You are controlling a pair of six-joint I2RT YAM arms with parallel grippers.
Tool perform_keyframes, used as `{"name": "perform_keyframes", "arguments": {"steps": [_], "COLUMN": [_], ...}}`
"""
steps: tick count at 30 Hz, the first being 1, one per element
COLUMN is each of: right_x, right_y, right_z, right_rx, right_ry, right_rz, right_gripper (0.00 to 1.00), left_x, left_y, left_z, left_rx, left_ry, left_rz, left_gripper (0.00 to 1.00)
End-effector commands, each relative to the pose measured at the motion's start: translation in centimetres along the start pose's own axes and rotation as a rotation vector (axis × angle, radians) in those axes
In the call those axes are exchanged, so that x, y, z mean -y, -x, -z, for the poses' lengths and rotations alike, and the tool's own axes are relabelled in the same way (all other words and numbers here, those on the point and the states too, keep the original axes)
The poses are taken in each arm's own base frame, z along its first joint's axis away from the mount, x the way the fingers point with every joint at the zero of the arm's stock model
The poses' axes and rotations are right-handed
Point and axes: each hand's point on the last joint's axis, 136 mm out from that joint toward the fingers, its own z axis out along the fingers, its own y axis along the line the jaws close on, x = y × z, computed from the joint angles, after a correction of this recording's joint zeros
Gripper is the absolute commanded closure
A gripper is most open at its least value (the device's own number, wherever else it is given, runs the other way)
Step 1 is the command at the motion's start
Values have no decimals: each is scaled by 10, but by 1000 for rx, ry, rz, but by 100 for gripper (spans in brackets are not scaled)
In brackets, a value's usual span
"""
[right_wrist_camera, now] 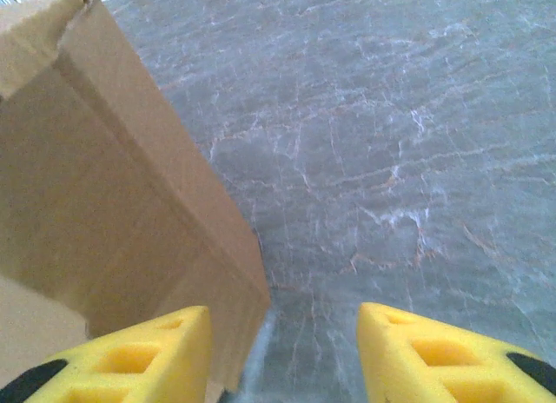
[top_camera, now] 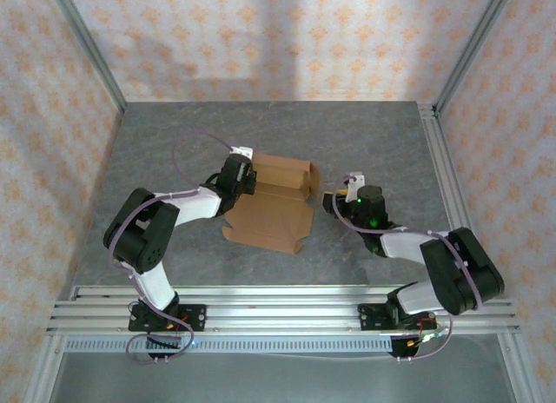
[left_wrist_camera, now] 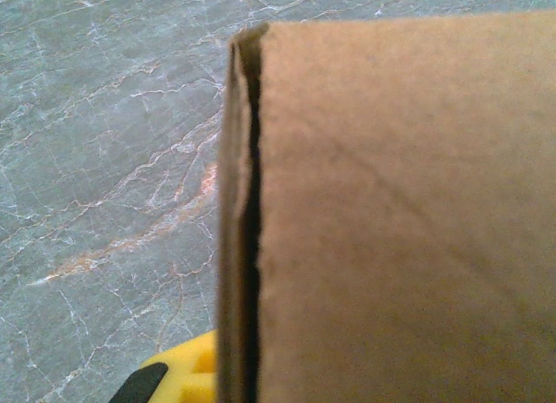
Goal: Fold the paper box
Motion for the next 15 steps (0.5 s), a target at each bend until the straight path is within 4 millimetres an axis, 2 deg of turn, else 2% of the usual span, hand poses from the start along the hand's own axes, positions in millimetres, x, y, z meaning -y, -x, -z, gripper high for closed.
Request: {"name": "perform_keyframes", "arguments": {"steps": [1,5,9,12,15], "right_x": [-17,-42,-60,-64,-65], "right_y": [30,32,18,8,9], "right_z": [-15,-29,-36,-43,-48], "right_rx": [56,20,-23,-58,-58], "right_ry": [83,220,268,267,255], "right_rz": [19,40,90,105,104], "right_gripper": [53,53,53,53,55], "left_x": [-3,-4,-4,-4,-4], "left_y": [-55,-56,-56,-56,-56], "left_z": [-7,-8,-7,-7,-7], "left_rx": [-174,-176,-174,-175,-173], "left_ry": [22,26,30,28,27], "left_rz": [-70,-74,-70,-71,-72], "left_gripper": [100,100,100,100,100]}}
